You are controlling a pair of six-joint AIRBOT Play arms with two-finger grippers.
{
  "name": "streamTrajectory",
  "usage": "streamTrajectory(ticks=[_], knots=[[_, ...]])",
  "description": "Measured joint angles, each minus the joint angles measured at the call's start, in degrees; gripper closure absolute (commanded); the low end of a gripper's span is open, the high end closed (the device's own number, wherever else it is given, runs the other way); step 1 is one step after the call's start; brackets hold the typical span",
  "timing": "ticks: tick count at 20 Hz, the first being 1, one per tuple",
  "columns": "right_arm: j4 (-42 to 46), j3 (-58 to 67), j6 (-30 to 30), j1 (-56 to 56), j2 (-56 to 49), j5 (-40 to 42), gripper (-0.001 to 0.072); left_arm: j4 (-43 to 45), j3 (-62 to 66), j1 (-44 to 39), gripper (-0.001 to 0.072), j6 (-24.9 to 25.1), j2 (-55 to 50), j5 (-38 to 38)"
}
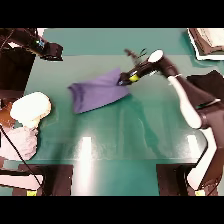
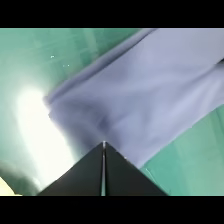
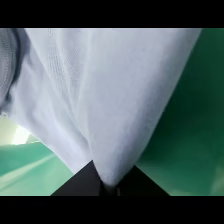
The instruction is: Fold the shirts.
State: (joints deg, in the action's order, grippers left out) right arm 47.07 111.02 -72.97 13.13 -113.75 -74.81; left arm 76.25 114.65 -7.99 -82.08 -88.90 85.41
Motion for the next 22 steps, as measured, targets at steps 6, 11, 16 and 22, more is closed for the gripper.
streamTrajectory(ticks=[6,11,16,22], knots=[[10.4,0.6,-0.9,-19.7,11.1,-1.6,0.0695,-0.8,0.0,0.0,0.0684,0.0,0.0,0.1],[12.1,0.7,-1.0,-36.6,15.7,-0.1,0.0695,-4.4,0.0,0.0,0.0684,-0.2,0.0,-0.1],[11.7,0.7,-1.0,-46.0,16.9,1.5,0.0695,-7.0,0.0,0.0,0.0684,-0.3,0.0,-0.3],[6.7,0.7,-0.7,-50.1,19.2,6.4,0.0695,-7.9,0.0,0.0,0.0684,-0.5,0.0,-0.3]])
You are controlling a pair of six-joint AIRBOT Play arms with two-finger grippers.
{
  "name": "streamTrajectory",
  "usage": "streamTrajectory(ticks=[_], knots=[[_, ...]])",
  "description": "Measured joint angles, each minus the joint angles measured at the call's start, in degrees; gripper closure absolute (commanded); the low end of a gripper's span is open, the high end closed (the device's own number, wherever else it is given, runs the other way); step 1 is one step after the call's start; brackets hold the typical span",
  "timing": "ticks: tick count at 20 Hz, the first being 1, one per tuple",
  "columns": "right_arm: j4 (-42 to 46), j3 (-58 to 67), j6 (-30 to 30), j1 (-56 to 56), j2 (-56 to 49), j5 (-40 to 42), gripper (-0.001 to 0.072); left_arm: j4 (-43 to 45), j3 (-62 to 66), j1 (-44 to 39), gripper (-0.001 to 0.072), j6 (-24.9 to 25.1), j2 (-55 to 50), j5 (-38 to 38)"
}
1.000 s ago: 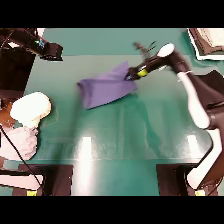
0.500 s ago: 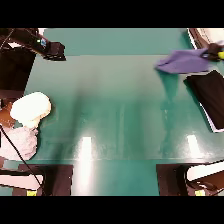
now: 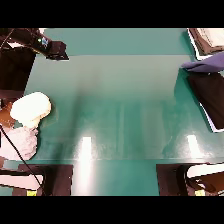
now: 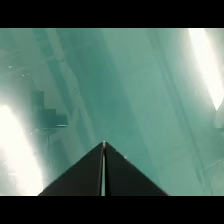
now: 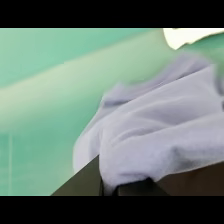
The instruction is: Fold the shirts.
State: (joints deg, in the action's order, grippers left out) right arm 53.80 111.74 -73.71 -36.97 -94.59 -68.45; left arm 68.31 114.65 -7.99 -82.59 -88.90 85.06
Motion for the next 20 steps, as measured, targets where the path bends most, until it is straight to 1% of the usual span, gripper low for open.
streamTrajectory(ticks=[5,7,10,13,18,19,20], knots=[[-0.9,0.0,0.3,-1.9,4.2,2.3,0.0695,-0.2,0.0,0.0,0.0684,0.0,0.0,0.0],[-1.1,0.0,0.3,-2.9,5.4,1.0,0.0694,-0.2,0.0,0.0,0.0684,0.0,0.0,0.0],[-0.6,0.0,0.2,-4.2,6.2,-3.7,0.0693,-0.2,0.0,0.0,0.0684,0.0,0.0,0.0],[4.3,0.0,-1.6,-4.8,6.5,-10.0,0.0693,-0.2,0.0,0.0,0.0684,0.0,0.0,0.0],[18.1,0.0,-7.6,-5.1,6.7,-20.5,0.0688,-0.2,0.0,0.0,0.0684,0.3,0.0,0.0],[21.1,0.0,-8.8,-5.1,6.7,-22.5,0.0679,-0.2,0.0,0.0,0.0684,0.3,0.0,0.0],[23.9,-0.1,-9.9,-5.1,6.7,-24.4,0.0567,-0.2,0.0,0.0,0.0684,0.4,0.0,0.0]])
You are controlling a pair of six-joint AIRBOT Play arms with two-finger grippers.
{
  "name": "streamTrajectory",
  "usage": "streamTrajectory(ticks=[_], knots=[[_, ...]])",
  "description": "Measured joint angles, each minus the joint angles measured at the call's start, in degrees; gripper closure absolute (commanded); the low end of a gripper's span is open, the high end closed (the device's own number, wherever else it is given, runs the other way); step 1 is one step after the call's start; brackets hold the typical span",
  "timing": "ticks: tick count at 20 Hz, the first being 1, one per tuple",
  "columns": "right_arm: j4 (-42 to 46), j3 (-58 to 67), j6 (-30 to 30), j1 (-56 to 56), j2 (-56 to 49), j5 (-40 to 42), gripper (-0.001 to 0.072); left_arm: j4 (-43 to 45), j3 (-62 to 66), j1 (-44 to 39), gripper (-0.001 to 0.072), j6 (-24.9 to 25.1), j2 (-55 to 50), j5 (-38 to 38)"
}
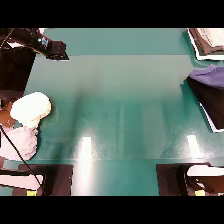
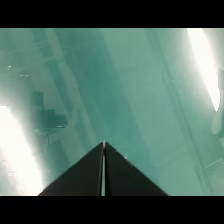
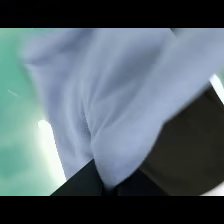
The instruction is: Fold the shirts.
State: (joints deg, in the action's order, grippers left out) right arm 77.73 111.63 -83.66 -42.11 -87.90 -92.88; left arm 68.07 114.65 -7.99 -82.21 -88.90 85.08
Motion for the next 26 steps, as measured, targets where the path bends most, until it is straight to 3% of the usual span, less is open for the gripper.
streamTrajectory(ticks=[1,2,5,9,14,15,16,18,26], knots=[[2.4,-0.3,-0.8,0.0,0.0,-1.9,0.0362,0.0,0.0,0.0,0.0684,0.0,0.0,0.0],[4.8,-0.8,-1.4,0.0,0.1,-3.8,0.0242,0.0,0.0,0.0,0.0684,0.0,0.0,0.0],[9.8,-3.8,-2.6,0.0,0.1,-8.0,0.0229,0.0,0.0,0.0,0.0684,0.2,0.0,0.0],[12.4,-7.9,-4.4,0.3,1.2,-10.2,0.0269,0.0,0.0,0.0,0.0684,0.2,0.0,-0.1],[1.4,-9.4,-5.2,5.1,5.4,-6.5,0.0269,0.0,0.0,0.0,0.0684,0.1,0.0,-0.3],[-1.3,-9.5,-5.2,6.9,6.4,-5.4,0.0274,0.0,0.0,0.0,0.0683,0.1,0.0,-0.4],[-3.4,-9.6,-5.3,8.6,7.3,-4.3,0.0328,0.0,0.0,0.0,0.0683,0.1,0.0,-0.7],[-7.1,-9.6,-5.3,12.9,9.2,-2.6,0.0679,0.0,0.0,0.0,0.0683,0.0,0.0,-1.8],[-11.3,-9.7,-3.0,28.9,12.3,1.5,0.0691,0.0,0.0,0.0,0.0684,-0.1,0.0,-5.8]])
